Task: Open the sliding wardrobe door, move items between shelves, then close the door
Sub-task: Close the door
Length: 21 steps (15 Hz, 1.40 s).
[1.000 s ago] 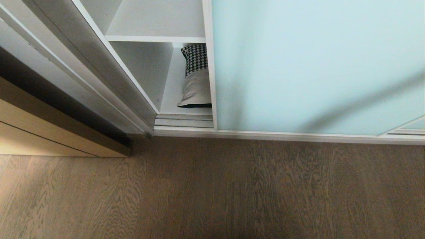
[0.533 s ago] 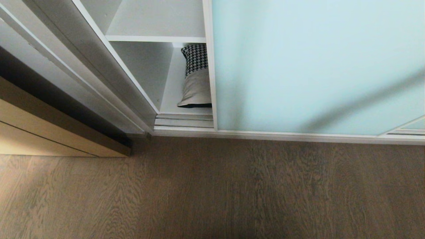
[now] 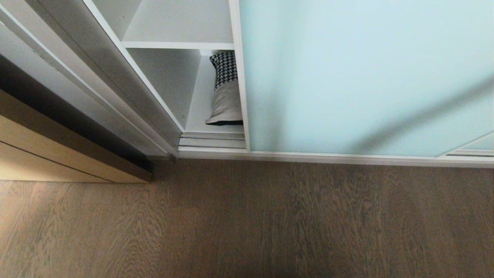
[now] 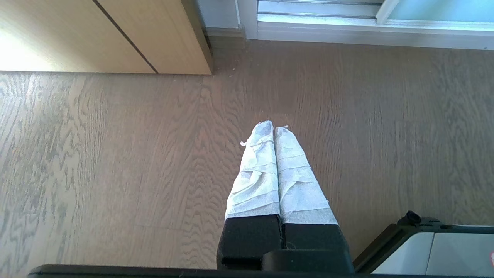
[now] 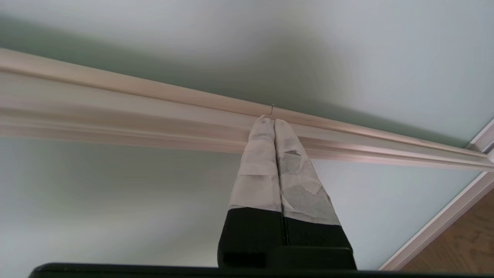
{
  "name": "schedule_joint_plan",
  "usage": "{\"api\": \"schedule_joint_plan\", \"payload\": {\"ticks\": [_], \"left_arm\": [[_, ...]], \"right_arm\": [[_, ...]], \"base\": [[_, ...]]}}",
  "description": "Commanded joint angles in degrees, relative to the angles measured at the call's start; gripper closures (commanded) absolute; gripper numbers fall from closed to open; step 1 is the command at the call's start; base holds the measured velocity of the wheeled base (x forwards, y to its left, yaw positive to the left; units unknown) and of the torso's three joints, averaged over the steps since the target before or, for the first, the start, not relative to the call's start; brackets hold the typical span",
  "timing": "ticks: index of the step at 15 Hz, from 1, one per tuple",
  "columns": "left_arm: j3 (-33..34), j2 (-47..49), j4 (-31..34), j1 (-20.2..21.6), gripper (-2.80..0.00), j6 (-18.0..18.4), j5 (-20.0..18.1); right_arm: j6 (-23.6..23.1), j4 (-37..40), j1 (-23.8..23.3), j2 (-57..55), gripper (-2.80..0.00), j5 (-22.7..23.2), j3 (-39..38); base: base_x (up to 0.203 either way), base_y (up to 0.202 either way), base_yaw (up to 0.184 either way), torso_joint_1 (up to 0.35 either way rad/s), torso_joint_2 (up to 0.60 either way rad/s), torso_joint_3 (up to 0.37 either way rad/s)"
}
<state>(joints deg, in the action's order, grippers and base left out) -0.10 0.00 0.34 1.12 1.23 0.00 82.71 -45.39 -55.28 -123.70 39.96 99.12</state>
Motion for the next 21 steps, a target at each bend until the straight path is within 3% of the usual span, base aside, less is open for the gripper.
{"api": "schedule_joint_plan", "payload": {"ticks": [1,7,21], "left_arm": [[0.0,0.1,0.0,0.0,0.00,0.0,0.0],[0.0,0.1,0.0,0.0,0.00,0.0,0.0],[0.0,0.1,0.0,0.0,0.00,0.0,0.0]], "right_arm": [[0.5,-0.5,1.5,0.1,0.00,0.3,0.1],[2.8,0.8,2.2,4.6,0.00,0.5,-4.3],[2.8,0.8,8.0,16.9,0.00,0.5,-17.9]], "base": [[0.000,0.000,0.000,0.000,0.00,0.000],[0.000,0.000,0.000,0.000,0.00,0.000],[0.000,0.000,0.000,0.000,0.00,0.000]]}}
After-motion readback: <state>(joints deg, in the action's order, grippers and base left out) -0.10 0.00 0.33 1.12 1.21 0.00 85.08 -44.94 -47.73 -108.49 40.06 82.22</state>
